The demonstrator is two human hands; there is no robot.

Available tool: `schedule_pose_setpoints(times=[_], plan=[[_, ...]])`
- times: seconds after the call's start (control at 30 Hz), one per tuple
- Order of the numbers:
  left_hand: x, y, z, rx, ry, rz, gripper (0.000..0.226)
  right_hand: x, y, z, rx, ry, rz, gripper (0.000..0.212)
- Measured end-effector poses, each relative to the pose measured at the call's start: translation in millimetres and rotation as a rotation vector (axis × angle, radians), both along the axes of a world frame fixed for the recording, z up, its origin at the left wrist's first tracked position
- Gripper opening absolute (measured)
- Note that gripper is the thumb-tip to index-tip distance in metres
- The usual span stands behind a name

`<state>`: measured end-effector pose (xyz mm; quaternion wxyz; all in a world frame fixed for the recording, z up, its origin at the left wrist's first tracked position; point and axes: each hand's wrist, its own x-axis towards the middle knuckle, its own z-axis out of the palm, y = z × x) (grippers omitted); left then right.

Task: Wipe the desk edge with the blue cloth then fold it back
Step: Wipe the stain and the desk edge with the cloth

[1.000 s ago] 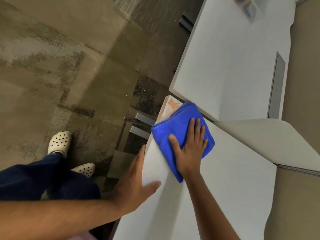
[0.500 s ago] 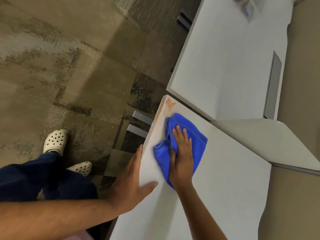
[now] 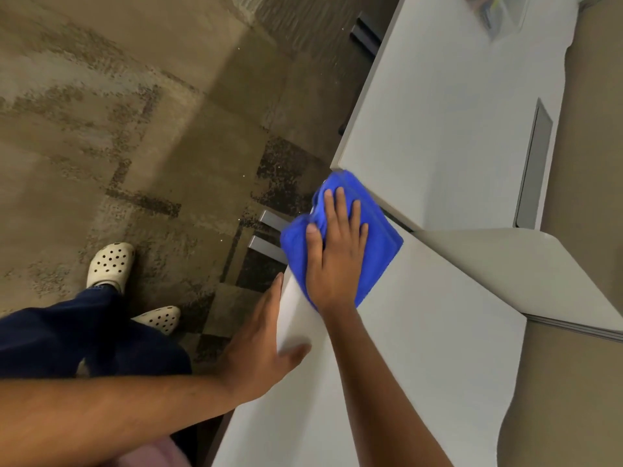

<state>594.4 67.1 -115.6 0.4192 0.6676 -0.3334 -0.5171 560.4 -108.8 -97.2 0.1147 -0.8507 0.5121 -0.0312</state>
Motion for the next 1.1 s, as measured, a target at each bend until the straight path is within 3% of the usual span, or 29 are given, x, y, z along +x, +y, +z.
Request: schedule_pose_setpoints(times=[0.17, 0.3, 0.4, 0.5, 0.63, 0.77, 0.87, 0.97, 1.1], plan=[[1.1, -2.9, 2.3, -0.112, 0.008, 0.039, 0.113, -41.1, 43.7, 8.0, 0.077, -0.046, 0.015, 0.058], [1.4, -4.6, 1.7, -0.172, -0.003, 0.085, 0.116, -32.9, 40.9, 10.6, 0.019, 0.065, -0.051, 0.085], [1.3, -3.3, -0.4, -0.076, 0.004, 0.063, 0.124, -4.3, 10.2, 11.4, -0.03, 0.136, -0.085, 0.092], [-4.0, 1.4, -1.8, 0.005, -0.041, 0.015, 0.121, 15.8, -18.3, 10.8, -0.026, 0.085, -0.135, 0.081], [-2.0, 0.2, 1.4, 0.011, -0.091, 0.015, 0.12, 22.0, -31.7, 6.6, -0.015, -0.133, -0.172, 0.053], [-7.9, 7.5, 7.5, 0.045, -0.088, 0.094, 0.108, -1.8, -6.8, 6.7, 0.051, -0.256, -0.048, 0.043], [-16.3, 19.2, 10.5, 0.032, -0.125, 0.122, 0.096, -38.1, 37.9, 8.5, 0.076, -0.229, 0.043, 0.043], [-19.5, 25.7, 8.2, -0.008, -0.195, 0.098, 0.094, -89.1, 79.0, 12.4, 0.083, -0.178, -0.008, 0.051], [-20.5, 27.4, 6.6, -0.001, -0.19, 0.06, 0.11, -107.5, 71.0, 11.4, -0.01, 0.036, -0.211, 0.079]])
